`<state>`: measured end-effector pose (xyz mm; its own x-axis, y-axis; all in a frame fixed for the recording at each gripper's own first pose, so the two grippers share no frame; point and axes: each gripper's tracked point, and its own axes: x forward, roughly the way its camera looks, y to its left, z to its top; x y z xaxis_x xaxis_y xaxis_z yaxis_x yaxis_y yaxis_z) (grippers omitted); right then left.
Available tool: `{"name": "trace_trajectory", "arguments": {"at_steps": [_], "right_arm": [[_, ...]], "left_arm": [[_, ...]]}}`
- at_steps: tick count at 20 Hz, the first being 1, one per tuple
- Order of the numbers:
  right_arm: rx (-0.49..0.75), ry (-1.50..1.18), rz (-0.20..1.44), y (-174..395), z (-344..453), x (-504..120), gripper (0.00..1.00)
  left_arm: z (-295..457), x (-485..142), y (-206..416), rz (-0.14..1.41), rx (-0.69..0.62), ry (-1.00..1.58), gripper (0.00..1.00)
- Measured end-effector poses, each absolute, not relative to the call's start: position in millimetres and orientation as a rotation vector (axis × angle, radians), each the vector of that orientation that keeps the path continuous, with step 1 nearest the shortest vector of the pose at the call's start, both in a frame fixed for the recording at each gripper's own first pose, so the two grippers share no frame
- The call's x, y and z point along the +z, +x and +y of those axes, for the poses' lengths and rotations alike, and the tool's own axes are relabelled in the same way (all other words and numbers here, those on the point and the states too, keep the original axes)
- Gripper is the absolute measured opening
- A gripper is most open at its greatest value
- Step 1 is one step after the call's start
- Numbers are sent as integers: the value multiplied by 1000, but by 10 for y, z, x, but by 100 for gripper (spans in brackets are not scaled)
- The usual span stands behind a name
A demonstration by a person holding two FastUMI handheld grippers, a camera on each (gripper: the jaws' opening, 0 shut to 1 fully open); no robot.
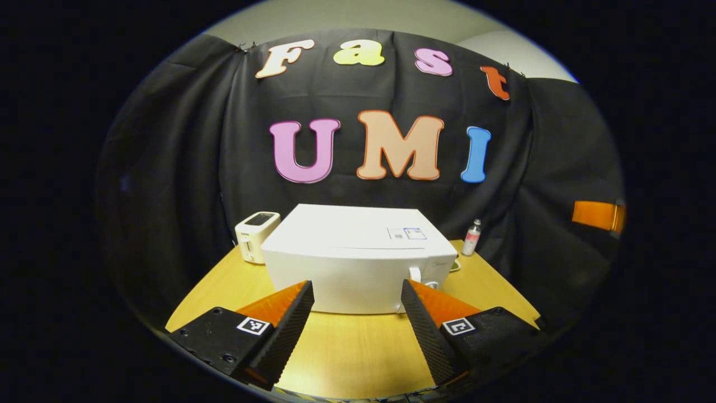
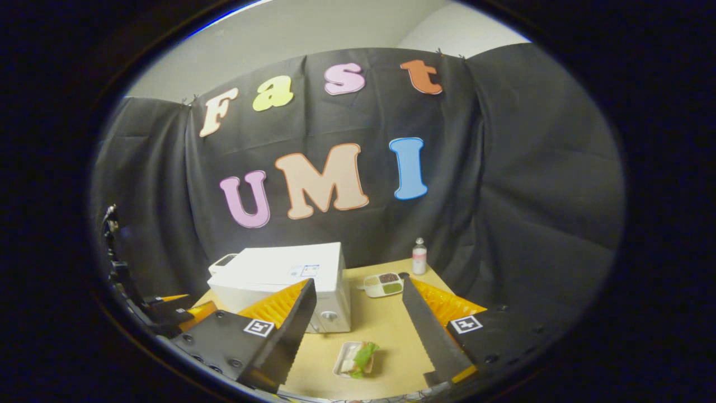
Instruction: Open the microwave oven with the left hand, put the food in, and close the microwave oven.
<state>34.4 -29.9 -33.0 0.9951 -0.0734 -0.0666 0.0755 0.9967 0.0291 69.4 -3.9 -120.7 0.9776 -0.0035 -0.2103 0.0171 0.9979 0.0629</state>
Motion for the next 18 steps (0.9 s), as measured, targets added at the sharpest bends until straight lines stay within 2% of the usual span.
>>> {"name": "trace_trajectory", "arguments": {"at_steps": [9,10,11,15,18], "right_arm": [[-212,30,141,211,-652,-718,92],[-227,38,142,201,-693,-735,98],[-238,48,142,191,-723,-735,92],[-280,72,130,149,-827,-740,92],[-316,55,131,88,-924,-784,92]], "left_arm": [[-426,-2343,1201,433,-91,39,94],[-477,-2435,1247,454,-101,44,94],[-539,-2502,1313,465,-114,48,93],[-711,-2750,1541,512,-147,54,93],[-826,-2871,1750,534,-153,38,90]]}}
